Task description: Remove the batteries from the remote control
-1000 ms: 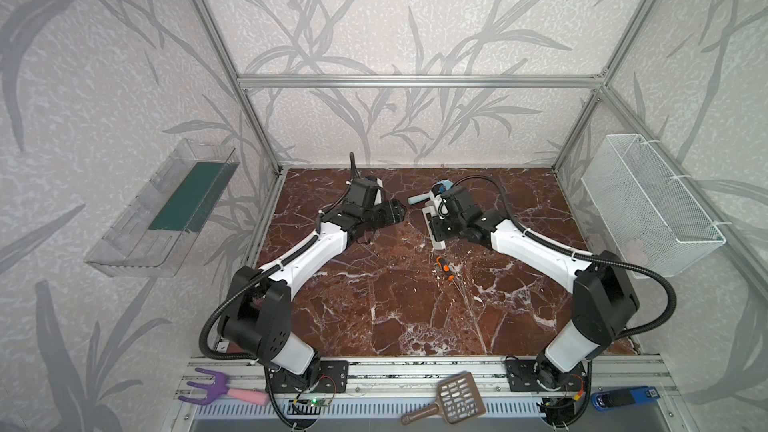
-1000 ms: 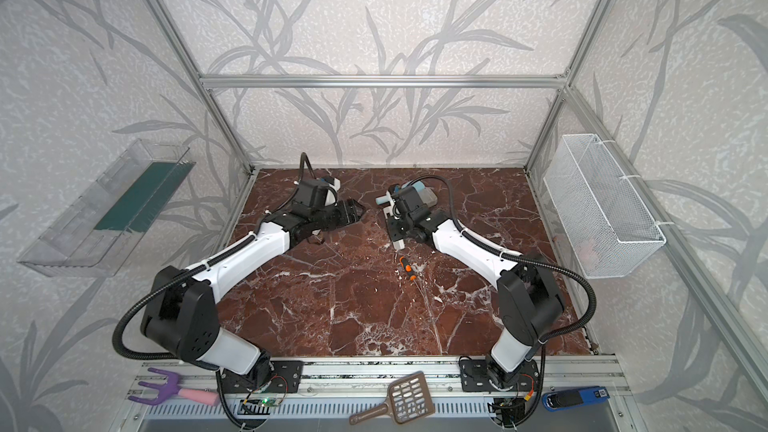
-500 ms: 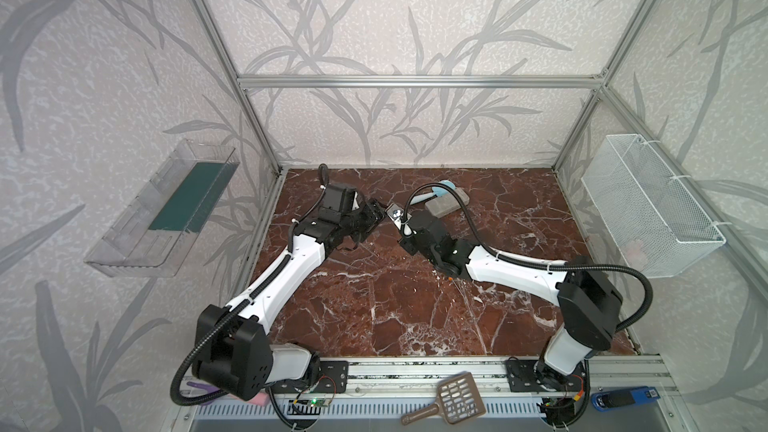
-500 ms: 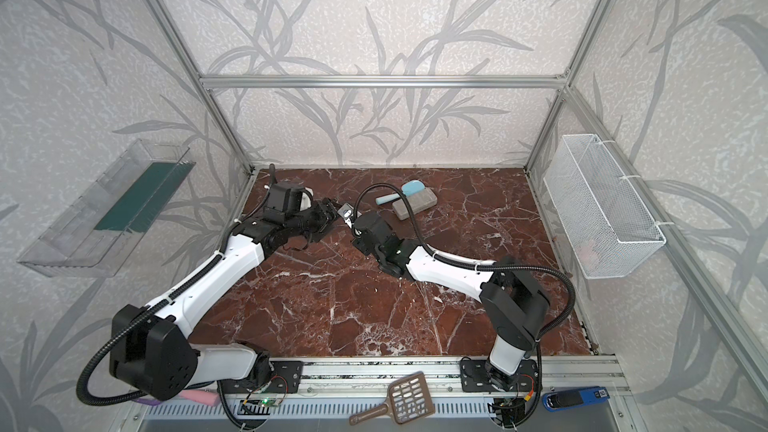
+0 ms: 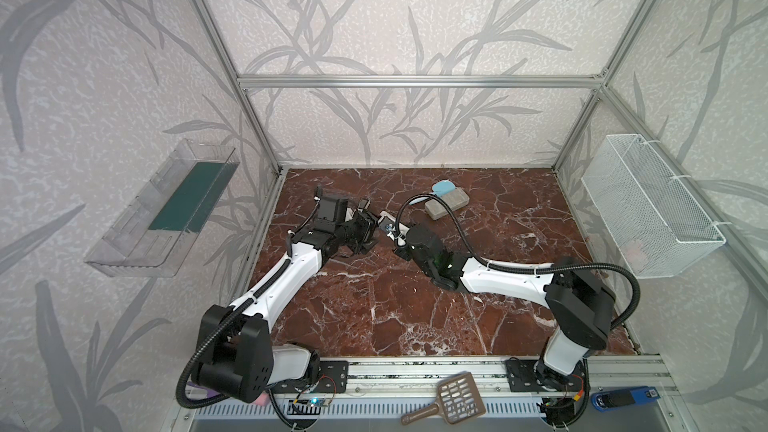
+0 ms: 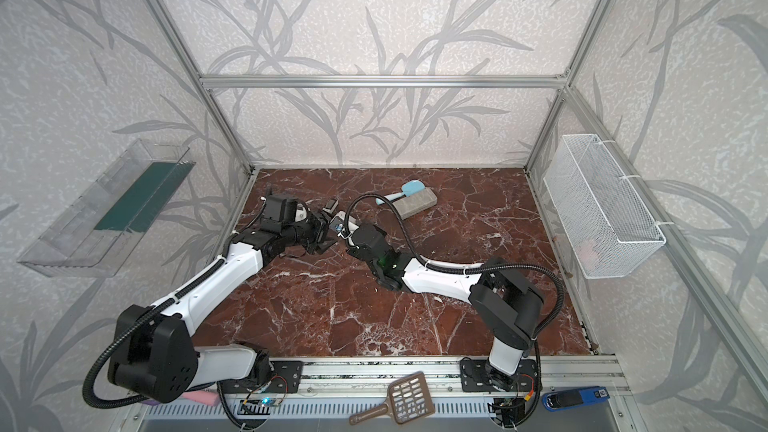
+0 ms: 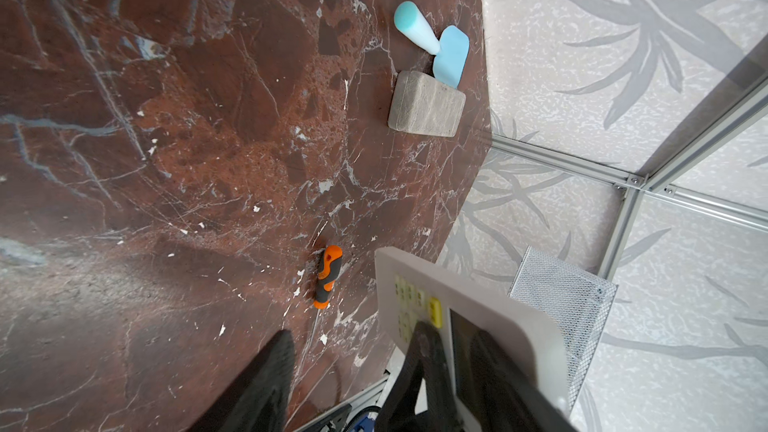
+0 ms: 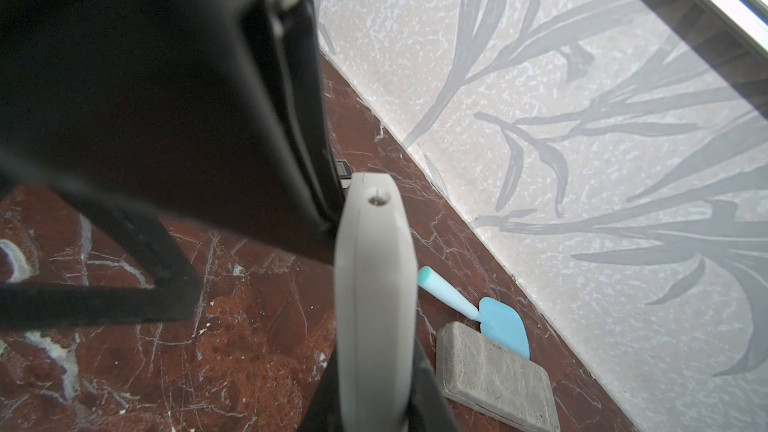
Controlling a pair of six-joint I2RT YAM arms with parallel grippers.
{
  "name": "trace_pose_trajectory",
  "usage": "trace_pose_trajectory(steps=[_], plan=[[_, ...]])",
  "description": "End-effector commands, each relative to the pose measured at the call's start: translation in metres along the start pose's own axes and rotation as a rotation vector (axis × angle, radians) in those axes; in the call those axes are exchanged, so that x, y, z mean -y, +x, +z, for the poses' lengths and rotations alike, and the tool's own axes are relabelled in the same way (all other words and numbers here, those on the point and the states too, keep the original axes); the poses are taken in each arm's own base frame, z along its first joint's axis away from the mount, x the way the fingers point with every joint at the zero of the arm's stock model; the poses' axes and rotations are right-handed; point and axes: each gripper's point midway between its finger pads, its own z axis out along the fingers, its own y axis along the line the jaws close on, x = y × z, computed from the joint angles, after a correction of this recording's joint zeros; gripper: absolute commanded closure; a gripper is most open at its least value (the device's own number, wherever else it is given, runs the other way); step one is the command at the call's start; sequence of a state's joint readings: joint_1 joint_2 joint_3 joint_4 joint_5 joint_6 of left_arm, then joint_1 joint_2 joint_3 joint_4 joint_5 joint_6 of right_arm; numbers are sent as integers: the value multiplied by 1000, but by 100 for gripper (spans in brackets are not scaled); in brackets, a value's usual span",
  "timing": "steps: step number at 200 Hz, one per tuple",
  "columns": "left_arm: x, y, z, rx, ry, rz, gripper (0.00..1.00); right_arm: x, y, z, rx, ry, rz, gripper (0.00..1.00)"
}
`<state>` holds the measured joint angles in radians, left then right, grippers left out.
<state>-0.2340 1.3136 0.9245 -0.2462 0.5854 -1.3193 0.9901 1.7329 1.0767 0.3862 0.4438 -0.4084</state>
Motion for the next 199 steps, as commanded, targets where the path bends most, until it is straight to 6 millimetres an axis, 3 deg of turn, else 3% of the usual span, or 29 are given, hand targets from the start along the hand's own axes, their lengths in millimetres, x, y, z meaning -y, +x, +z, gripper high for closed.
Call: trace_pose_trajectory(steps=[1, 37, 79, 145, 154, 199], plan=[[36, -3, -26, 12, 144, 14, 33, -22, -3, -3, 14, -76, -36, 100], [39, -6, -37, 38, 152, 4, 34, -29, -2, -4, 20, -109, -33, 100], [44, -5, -32, 7, 166, -10, 35, -37, -5, -7, 57, -150, -19, 100], [28, 1, -18, -56, 124, -49, 42, -33, -7, -3, 62, -123, -49, 100], [27, 1, -17, -60, 122, -47, 43, -48, -13, -7, 75, -147, -70, 100], [21, 7, -8, -93, 97, -54, 51, -52, -16, -4, 76, -146, -100, 100]])
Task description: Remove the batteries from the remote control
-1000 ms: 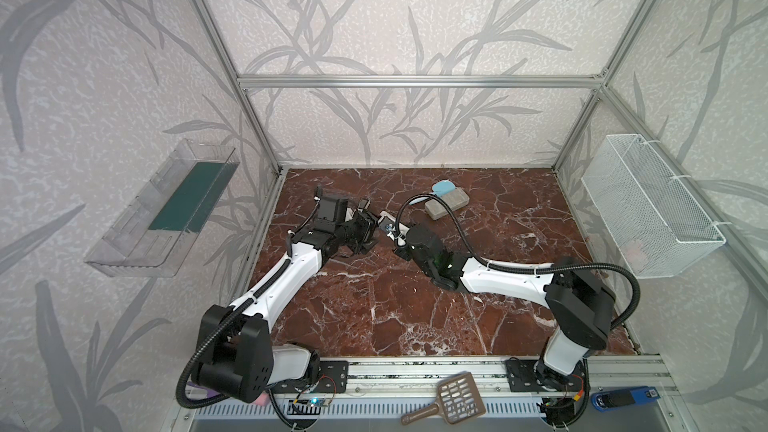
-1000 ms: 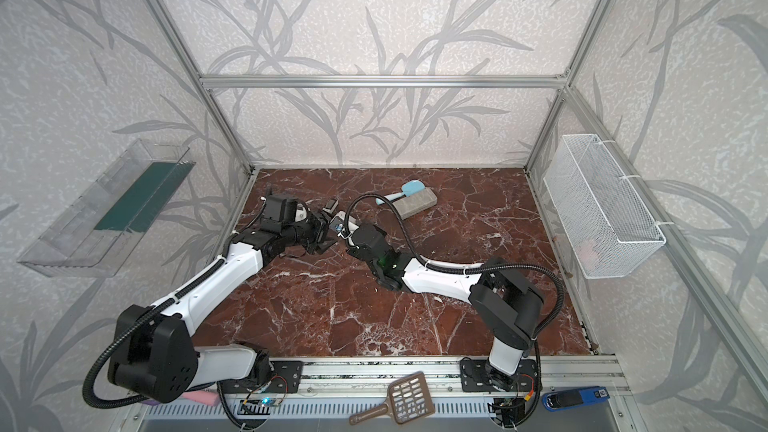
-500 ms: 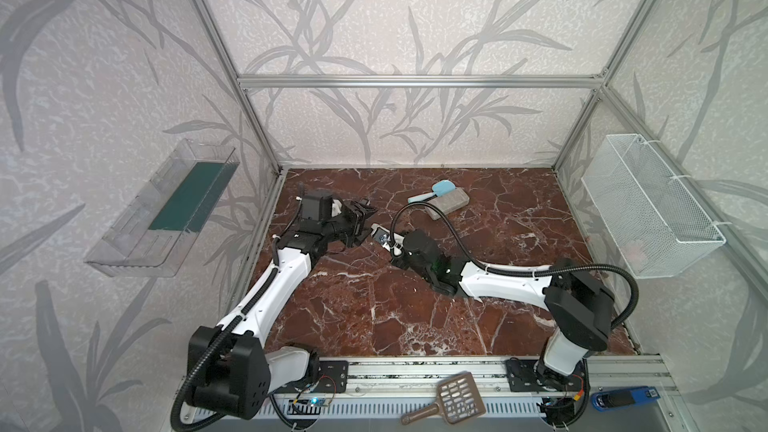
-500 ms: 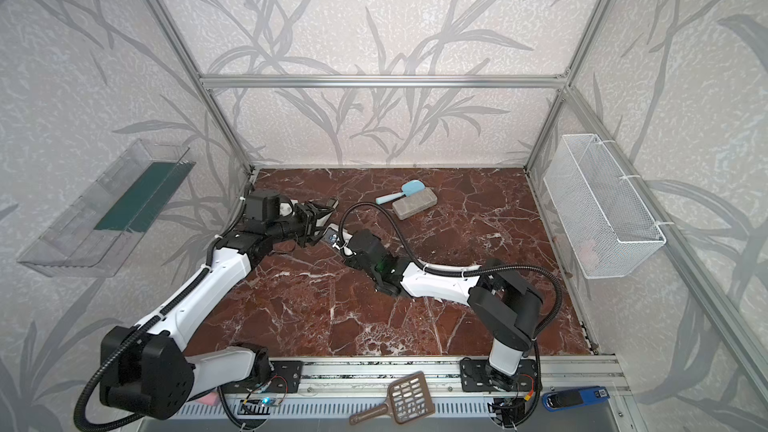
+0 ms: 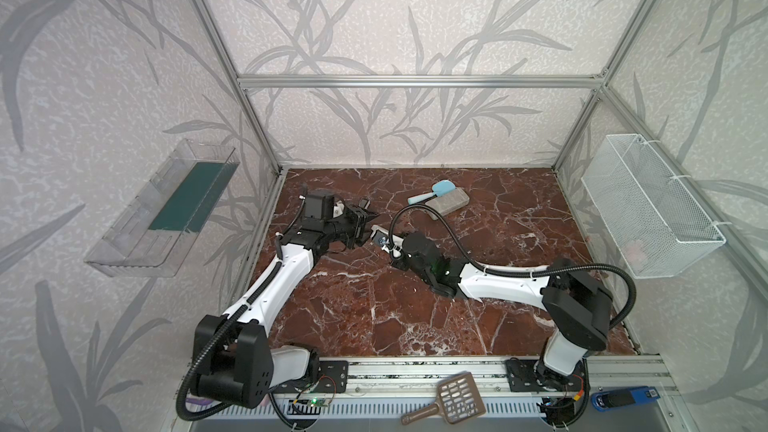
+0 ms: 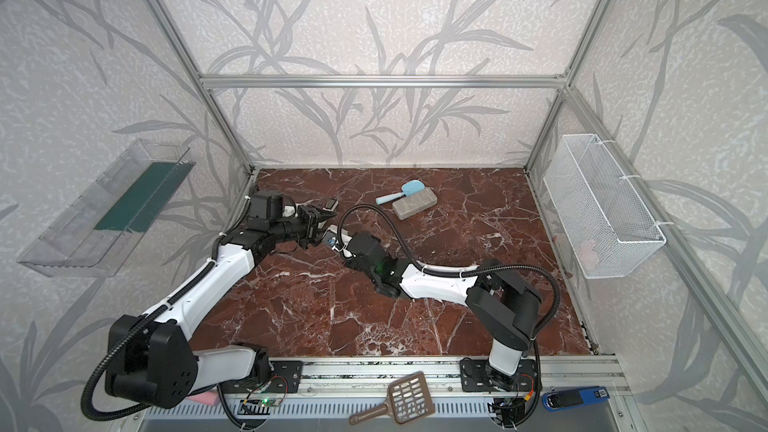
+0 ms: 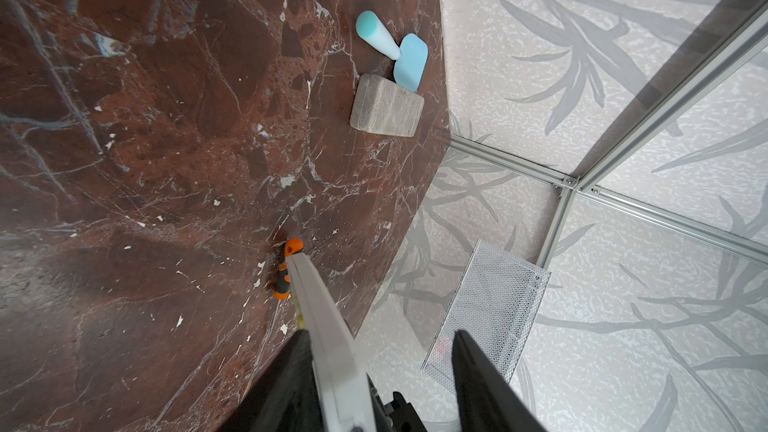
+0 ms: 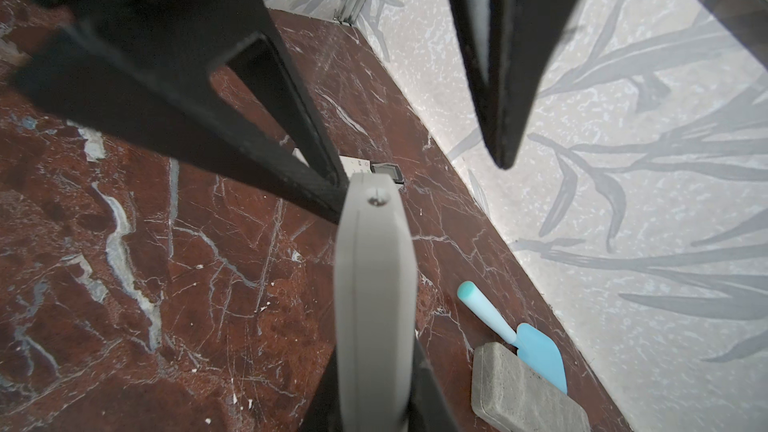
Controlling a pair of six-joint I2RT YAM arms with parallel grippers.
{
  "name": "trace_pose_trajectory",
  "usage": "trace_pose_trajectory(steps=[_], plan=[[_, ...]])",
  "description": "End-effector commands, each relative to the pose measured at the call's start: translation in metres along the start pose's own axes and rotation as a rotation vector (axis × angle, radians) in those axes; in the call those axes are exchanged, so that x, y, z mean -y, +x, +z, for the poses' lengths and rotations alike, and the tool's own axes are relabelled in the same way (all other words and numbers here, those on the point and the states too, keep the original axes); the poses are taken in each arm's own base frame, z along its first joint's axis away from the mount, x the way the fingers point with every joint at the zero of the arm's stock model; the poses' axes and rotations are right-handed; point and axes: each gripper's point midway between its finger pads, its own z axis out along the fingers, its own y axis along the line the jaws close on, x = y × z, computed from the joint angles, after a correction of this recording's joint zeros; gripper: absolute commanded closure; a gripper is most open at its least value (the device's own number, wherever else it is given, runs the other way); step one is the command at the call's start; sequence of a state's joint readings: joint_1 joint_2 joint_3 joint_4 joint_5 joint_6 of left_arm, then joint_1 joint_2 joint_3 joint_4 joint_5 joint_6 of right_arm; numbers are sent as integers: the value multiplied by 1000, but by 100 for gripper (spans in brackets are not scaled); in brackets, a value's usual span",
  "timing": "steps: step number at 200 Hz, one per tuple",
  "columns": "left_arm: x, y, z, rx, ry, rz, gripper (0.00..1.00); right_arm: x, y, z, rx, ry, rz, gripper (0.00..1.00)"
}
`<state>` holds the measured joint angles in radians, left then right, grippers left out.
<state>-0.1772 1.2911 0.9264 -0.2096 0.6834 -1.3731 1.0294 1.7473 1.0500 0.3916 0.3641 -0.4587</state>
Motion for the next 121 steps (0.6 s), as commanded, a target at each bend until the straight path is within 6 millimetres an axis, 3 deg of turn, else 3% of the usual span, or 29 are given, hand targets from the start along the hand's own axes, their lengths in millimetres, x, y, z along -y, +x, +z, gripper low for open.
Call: trace_pose_trajectory(steps=[1, 74, 121], plan=[[4, 11, 7, -57, 14, -6, 51, -12, -20, 3, 50, -26, -25, 100], [3, 15, 17, -100, 8, 4, 71, -16, -22, 4, 27, -60, -49, 89], [7, 16, 19, -119, 11, 31, 91, -12, -25, 4, 18, -50, -68, 65]])
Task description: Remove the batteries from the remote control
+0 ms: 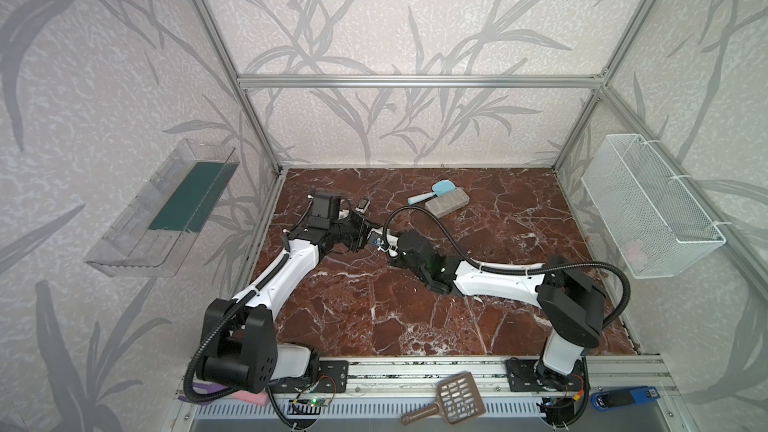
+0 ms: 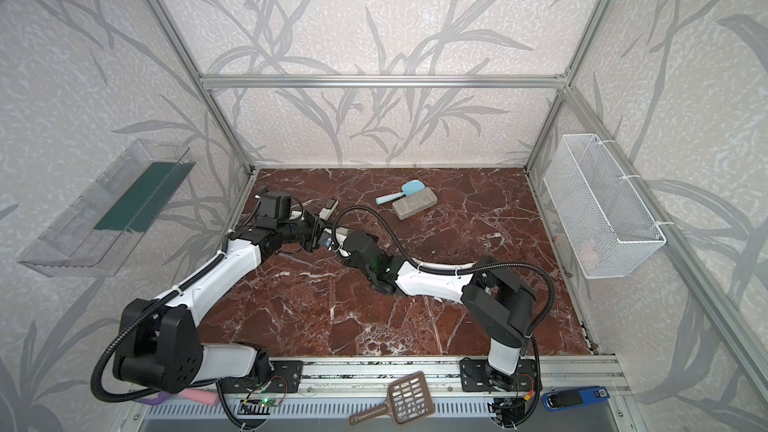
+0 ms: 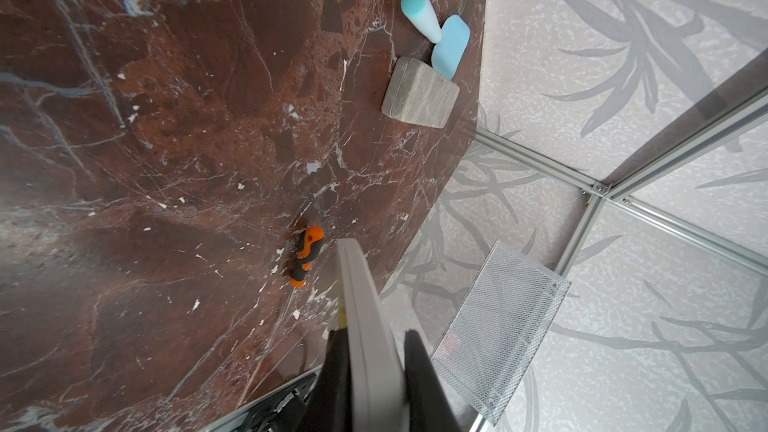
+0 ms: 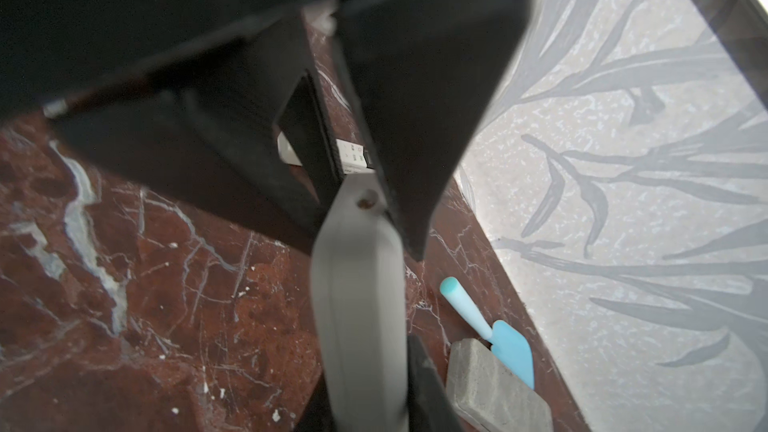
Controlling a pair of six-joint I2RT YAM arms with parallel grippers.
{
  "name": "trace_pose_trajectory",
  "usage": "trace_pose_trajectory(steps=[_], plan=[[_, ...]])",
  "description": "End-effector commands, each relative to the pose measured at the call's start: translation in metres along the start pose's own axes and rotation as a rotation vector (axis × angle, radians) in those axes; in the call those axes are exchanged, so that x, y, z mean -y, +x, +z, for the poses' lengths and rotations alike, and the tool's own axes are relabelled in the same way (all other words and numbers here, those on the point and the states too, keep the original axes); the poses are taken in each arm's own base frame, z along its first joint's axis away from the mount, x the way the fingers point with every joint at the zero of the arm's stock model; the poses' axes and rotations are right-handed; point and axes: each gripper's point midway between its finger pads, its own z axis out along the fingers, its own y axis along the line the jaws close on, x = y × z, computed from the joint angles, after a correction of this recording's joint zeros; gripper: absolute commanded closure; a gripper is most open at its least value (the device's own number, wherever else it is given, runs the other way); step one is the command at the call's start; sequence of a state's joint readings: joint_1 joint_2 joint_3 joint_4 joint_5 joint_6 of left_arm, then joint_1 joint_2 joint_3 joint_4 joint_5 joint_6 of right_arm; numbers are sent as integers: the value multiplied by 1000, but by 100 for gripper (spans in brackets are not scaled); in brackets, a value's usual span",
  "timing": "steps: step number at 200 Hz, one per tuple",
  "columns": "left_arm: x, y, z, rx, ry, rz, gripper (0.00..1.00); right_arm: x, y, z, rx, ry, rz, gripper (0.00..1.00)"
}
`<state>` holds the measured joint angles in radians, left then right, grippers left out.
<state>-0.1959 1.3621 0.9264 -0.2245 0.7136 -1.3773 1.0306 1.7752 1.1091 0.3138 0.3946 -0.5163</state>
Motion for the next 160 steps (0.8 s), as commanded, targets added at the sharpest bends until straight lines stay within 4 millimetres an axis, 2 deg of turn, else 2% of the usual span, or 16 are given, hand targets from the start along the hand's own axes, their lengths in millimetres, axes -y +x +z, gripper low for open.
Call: trace_pose_trajectory(steps=[1, 13, 42, 45, 59, 80, 81, 89, 117, 160], plan=[[26, 12, -1, -59, 72, 81, 91, -11, -28, -4, 70, -53, 5, 64], [25, 12, 0, -60, 66, 85, 92, -8, -30, -7, 72, -45, 9, 59], [22, 11, 4, -76, 50, 107, 94, 0, -34, -21, 79, -53, 36, 38], [22, 11, 4, -81, 50, 114, 94, 5, -40, -28, 94, -55, 46, 35], [23, 12, 8, -104, 45, 154, 94, 8, -42, -38, 88, -86, 64, 28], [18, 12, 10, -134, -15, 277, 94, 8, -42, -56, 53, -208, 133, 26], [18, 12, 10, -135, -18, 284, 94, 14, -41, -55, 49, -202, 147, 26], [12, 12, 11, -157, -60, 340, 94, 25, -36, -60, 29, -239, 205, 26], [4, 18, 12, -257, -122, 489, 94, 47, -29, -86, 37, -389, 355, 26], [28, 36, -8, -323, -74, 739, 100, 71, -12, -104, 50, -487, 467, 21]])
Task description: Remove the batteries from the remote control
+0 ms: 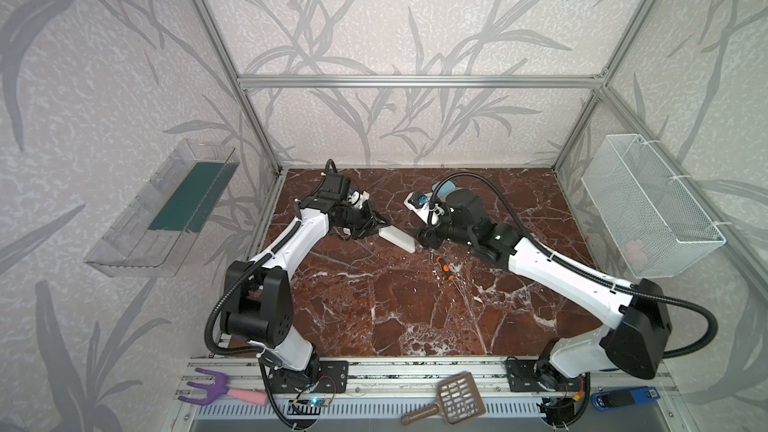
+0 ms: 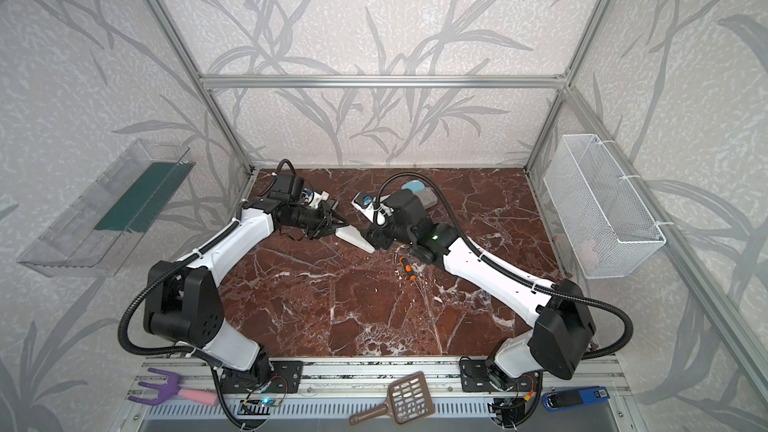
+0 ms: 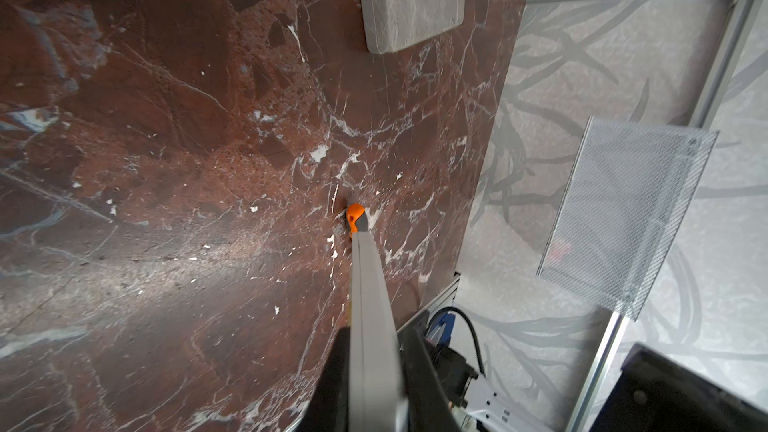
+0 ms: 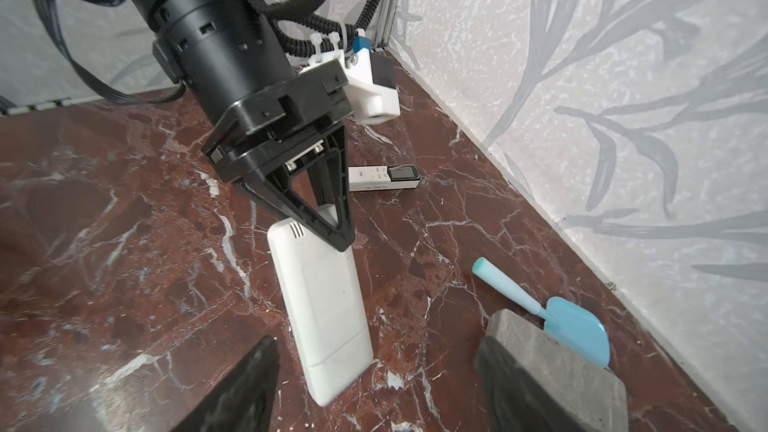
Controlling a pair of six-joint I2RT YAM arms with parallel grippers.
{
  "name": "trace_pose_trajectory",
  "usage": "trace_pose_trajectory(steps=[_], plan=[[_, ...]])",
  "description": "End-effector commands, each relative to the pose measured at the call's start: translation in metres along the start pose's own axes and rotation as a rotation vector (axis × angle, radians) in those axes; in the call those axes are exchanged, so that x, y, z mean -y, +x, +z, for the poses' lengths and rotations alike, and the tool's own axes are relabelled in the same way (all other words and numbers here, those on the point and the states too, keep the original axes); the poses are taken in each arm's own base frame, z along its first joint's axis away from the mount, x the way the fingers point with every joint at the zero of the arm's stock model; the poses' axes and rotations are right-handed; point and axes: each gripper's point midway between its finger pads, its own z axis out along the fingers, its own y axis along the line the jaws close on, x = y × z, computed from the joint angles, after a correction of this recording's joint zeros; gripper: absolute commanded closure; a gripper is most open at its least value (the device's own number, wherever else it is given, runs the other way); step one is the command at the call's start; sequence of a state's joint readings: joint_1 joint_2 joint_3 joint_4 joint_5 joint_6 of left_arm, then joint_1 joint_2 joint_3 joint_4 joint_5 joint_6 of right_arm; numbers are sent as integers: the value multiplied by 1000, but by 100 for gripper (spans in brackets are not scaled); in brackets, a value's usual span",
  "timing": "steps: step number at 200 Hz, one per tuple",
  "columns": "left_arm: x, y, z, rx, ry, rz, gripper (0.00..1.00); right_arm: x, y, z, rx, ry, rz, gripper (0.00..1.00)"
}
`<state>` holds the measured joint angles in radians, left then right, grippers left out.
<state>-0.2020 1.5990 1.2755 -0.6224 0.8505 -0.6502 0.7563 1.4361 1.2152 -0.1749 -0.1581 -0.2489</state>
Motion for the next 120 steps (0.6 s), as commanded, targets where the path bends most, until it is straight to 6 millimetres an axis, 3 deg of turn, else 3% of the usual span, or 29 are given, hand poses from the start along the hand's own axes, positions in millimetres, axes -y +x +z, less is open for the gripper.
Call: trace_pose_trajectory(steps=[1, 32, 56, 120], plan=[[22, 20, -19, -63, 34, 220, 100, -19, 12, -13, -27, -174, 96, 21], [48, 34, -45, -37, 68, 459, 100, -32, 15, -17, 23, -246, 70, 16], [60, 44, -57, -6, 111, 549, 100, -44, 10, -16, 87, -313, 63, 12], [75, 57, -62, -43, 197, 550, 100, -64, 3, 16, 75, -337, -22, 10]])
